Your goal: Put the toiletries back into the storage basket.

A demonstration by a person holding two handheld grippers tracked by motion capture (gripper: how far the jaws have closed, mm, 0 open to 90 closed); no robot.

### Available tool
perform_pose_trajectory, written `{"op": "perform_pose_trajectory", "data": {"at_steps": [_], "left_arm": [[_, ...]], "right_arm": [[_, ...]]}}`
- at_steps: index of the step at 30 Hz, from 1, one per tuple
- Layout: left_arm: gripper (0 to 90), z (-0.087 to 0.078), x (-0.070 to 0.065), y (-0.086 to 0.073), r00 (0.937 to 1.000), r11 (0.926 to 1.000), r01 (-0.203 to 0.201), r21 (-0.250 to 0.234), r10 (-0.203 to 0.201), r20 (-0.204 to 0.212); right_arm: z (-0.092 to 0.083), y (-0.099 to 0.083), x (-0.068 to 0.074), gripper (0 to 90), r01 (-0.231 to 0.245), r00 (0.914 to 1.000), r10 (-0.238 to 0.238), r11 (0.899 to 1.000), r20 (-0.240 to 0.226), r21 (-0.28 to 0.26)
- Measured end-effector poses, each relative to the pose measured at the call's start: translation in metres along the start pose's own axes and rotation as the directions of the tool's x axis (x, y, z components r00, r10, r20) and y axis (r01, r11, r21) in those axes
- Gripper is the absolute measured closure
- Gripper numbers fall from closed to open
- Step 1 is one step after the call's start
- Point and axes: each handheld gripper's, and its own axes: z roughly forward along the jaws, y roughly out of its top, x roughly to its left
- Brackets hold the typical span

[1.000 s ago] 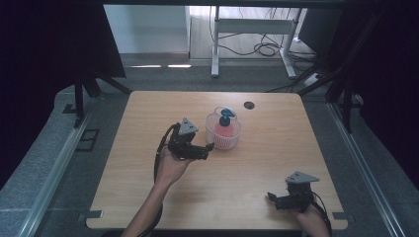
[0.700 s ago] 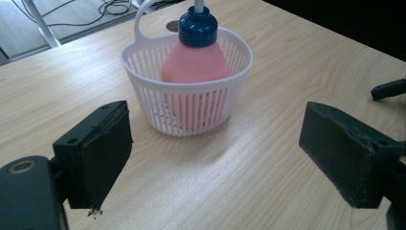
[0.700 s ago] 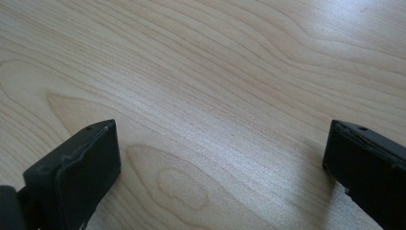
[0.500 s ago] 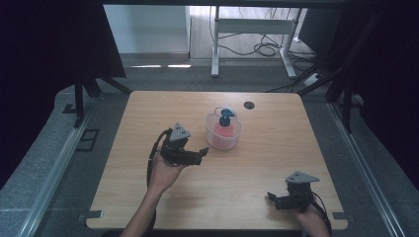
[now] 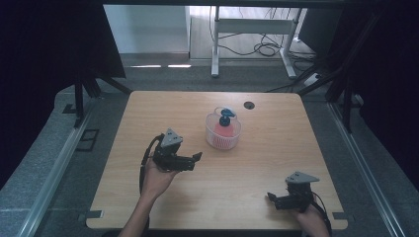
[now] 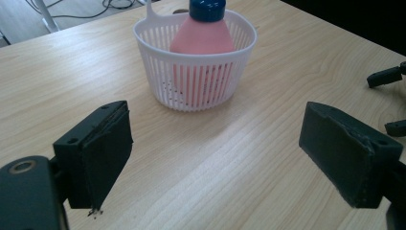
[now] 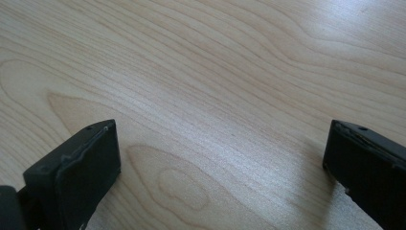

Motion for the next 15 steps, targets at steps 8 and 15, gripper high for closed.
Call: {"op": "perform_pose_trajectory", "data": {"at_steps": [8, 15], "left_arm": [[11.0, -0.011, 0.003, -0.010, 0.9998, 0.9998, 0.017, -0.009, -0.017, -0.005], [11.0, -0.020, 0.007, -0.017, 0.9994, 0.9993, 0.032, -0.017, -0.033, -0.013]], "right_arm": [[0.000, 0.000, 0.000, 0.0, -0.002, 1.0000, 0.002, 1.000, 0.001, 0.000], [0.000, 0.000, 0.000, 0.0, -0.001, 1.0000, 0.001, 1.000, 0.002, 0.000]]}}
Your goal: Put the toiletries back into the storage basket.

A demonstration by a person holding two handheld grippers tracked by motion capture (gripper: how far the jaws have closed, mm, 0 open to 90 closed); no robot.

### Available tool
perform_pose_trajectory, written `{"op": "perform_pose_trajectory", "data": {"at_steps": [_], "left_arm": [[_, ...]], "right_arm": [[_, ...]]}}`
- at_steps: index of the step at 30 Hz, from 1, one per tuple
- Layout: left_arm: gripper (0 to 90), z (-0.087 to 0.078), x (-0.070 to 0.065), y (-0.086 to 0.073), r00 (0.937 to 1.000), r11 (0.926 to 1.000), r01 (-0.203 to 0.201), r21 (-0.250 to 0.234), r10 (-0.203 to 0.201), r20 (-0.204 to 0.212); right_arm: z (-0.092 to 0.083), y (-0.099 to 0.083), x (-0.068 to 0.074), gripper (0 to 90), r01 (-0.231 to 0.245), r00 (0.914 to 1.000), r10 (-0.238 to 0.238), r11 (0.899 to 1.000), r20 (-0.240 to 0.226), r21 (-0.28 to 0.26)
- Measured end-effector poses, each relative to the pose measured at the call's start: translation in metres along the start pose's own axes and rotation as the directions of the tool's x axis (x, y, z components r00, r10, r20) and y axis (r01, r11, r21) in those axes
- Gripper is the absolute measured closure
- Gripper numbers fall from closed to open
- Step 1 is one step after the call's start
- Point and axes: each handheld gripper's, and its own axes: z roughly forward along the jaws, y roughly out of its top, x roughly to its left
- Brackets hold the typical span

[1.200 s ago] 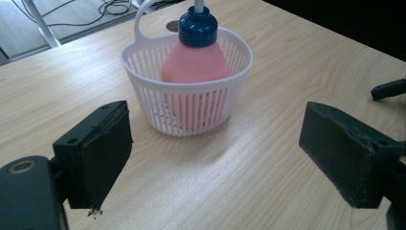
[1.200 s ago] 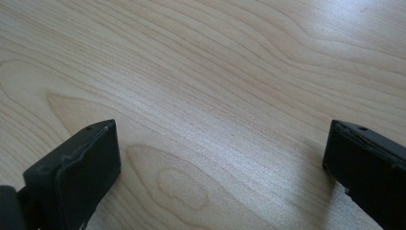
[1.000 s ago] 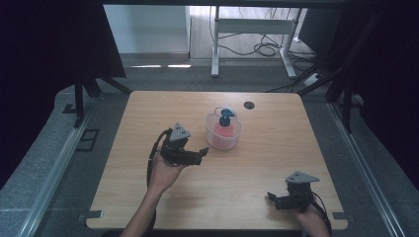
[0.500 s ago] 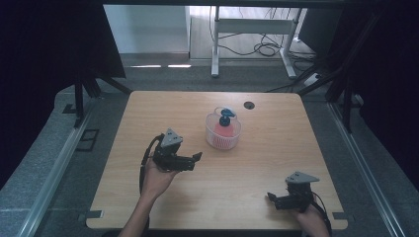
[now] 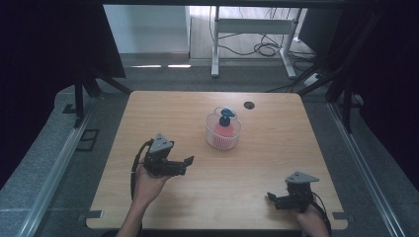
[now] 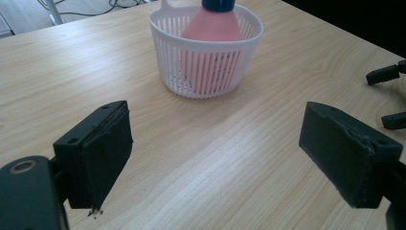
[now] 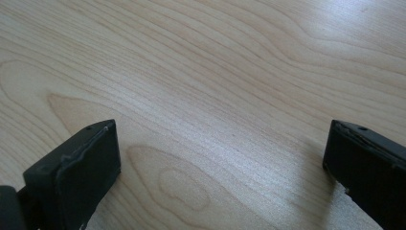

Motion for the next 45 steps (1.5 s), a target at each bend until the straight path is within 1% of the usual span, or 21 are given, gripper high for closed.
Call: {"op": "perform_pose_trajectory", "data": {"at_steps": [4, 10, 23, 34, 39, 45], "left_arm": [[11.0, -0.005, 0.002, -0.005, 0.9999, 1.0000, 0.010, -0.002, -0.010, -0.006], [11.0, -0.012, 0.005, -0.012, 0.9998, 0.9999, 0.012, 0.005, -0.012, -0.017], [11.1, -0.028, 0.010, -0.030, 0.9985, 0.9991, 0.042, -0.007, -0.042, -0.036], [11.0, -0.038, 0.013, -0.048, 0.9970, 0.9979, 0.064, -0.009, -0.065, -0.042], [11.0, -0.043, 0.014, -0.056, 0.9969, 0.9979, 0.064, -0.011, -0.065, -0.044], [11.0, -0.044, 0.015, -0.066, 0.9958, 0.9971, 0.077, -0.003, -0.077, -0.051]], "right_arm": [[0.000, 0.000, 0.000, 0.0, 0.000, 1.0000, 0.000, 1.000, 0.000, 0.000], [0.000, 0.000, 0.000, 0.0, -0.001, 1.0000, 0.001, 1.000, 0.001, 0.000], [0.000, 0.000, 0.000, 0.0, 0.000, 1.0000, 0.000, 1.000, 0.003, -0.001], [0.000, 0.000, 0.001, 0.0, -0.004, 1.0000, 0.004, 1.000, 0.003, 0.000], [0.000, 0.000, 0.001, 0.0, -0.005, 1.0000, 0.005, 1.000, 0.003, 0.000], [0.000, 0.000, 0.001, 0.0, -0.006, 1.0000, 0.006, 1.000, 0.004, 0.000]]}}
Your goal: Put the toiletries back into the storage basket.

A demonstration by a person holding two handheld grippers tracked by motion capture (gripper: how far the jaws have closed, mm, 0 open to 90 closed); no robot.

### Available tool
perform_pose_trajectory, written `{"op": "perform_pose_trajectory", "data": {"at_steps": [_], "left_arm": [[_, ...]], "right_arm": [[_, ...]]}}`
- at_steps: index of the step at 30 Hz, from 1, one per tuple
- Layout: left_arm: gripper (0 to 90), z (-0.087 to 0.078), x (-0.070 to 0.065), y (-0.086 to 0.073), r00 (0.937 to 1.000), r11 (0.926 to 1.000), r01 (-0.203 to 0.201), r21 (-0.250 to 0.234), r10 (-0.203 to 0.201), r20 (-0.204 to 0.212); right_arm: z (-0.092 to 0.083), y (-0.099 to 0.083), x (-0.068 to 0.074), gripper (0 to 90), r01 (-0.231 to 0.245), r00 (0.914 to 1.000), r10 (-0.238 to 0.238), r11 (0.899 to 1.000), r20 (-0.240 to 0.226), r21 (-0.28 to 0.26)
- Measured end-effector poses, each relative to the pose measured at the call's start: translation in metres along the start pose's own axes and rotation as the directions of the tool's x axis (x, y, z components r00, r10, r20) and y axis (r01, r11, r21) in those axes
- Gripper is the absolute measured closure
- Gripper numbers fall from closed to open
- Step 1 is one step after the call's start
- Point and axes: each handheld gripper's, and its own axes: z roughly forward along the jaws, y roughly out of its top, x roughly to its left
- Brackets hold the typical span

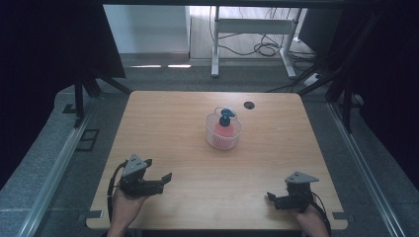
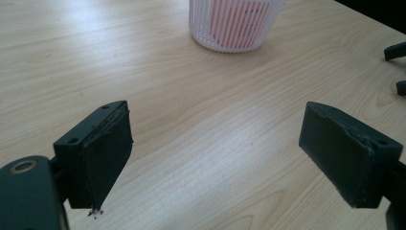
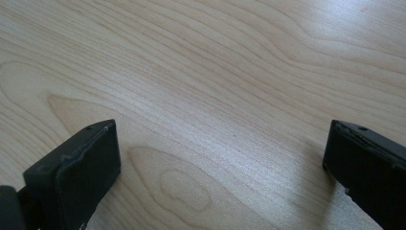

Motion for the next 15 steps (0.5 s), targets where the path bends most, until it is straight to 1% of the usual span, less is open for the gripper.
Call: {"op": "perform_pose_trajectory", "data": {"at_steps": [7, 15], "left_arm": [[11.0, 0.001, 0.001, -0.010, 1.0000, 0.9999, 0.010, 0.005, -0.010, 0.000], [11.0, 0.007, -0.001, -0.021, 0.9999, 0.9998, 0.014, 0.012, -0.015, 0.009]], "right_arm": [[0.000, 0.000, 0.000, 0.0, 0.002, 1.0000, -0.002, 1.000, 0.000, -0.001], [0.000, 0.000, 0.000, 0.0, 0.002, 1.0000, -0.002, 1.000, 0.001, -0.001]]}}
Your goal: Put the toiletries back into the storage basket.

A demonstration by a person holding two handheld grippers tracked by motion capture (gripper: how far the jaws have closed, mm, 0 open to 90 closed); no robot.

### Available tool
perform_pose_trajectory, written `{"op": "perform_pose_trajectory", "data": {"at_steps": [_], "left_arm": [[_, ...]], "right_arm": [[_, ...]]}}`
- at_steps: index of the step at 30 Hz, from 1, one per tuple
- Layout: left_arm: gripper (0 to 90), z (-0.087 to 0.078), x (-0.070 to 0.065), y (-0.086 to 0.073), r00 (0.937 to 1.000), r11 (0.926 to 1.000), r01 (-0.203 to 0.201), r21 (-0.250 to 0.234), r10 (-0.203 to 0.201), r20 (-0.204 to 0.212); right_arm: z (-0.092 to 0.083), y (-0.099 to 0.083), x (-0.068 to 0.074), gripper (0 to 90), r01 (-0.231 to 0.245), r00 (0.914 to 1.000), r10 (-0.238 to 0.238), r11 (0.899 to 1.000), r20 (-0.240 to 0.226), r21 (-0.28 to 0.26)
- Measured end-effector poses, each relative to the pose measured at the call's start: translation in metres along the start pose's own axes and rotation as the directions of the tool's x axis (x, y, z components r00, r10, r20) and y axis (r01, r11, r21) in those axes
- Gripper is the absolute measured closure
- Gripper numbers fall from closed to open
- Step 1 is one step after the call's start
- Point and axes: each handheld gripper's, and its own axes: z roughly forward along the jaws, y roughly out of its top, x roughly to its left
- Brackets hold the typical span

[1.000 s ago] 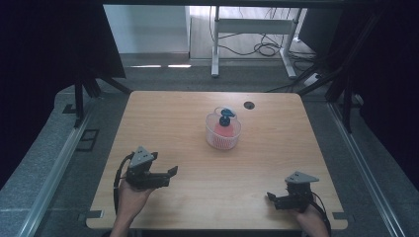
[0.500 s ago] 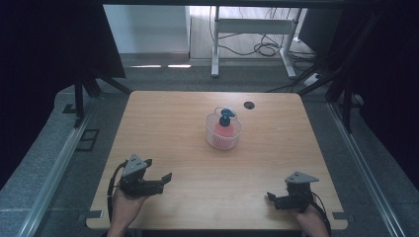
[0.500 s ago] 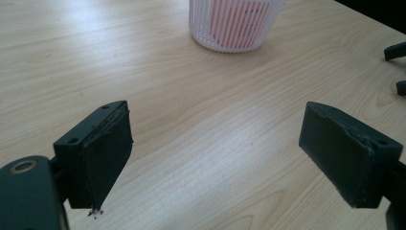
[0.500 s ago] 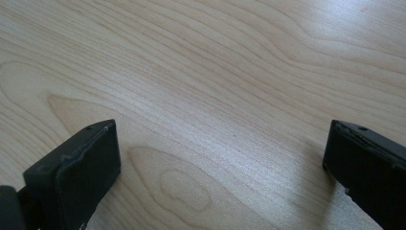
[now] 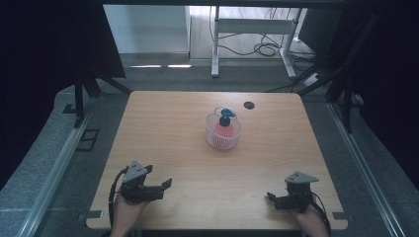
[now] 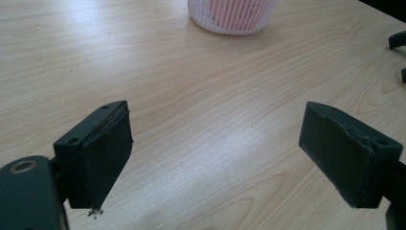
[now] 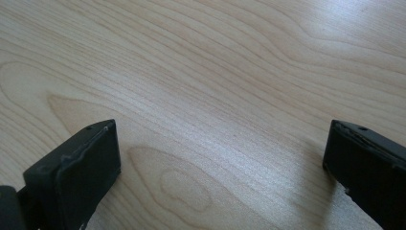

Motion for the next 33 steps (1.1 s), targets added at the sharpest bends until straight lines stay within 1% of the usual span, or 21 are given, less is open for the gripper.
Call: {"op": "perform_pose_trajectory", "data": {"at_steps": [15, 25, 33], "left_arm": [[11.0, 0.017, -0.005, -0.017, 0.9999, 0.9996, 0.003, 0.029, -0.004, 0.017], [11.0, 0.026, -0.010, -0.024, 0.9998, 0.9981, -0.016, 0.060, 0.015, 0.015], [11.0, 0.033, -0.013, -0.029, 0.9993, 0.9946, -0.036, 0.098, 0.034, 0.017]], "right_arm": [[0.000, 0.000, 0.000, 0.0, -0.002, 1.0000, 0.002, 1.000, 0.000, 0.000], [0.000, 0.000, 0.000, 0.0, -0.002, 1.0000, 0.002, 1.000, 0.000, 0.000], [0.000, 0.000, 0.000, 0.0, -0.002, 1.0000, 0.002, 1.000, 0.000, -0.001]]}}
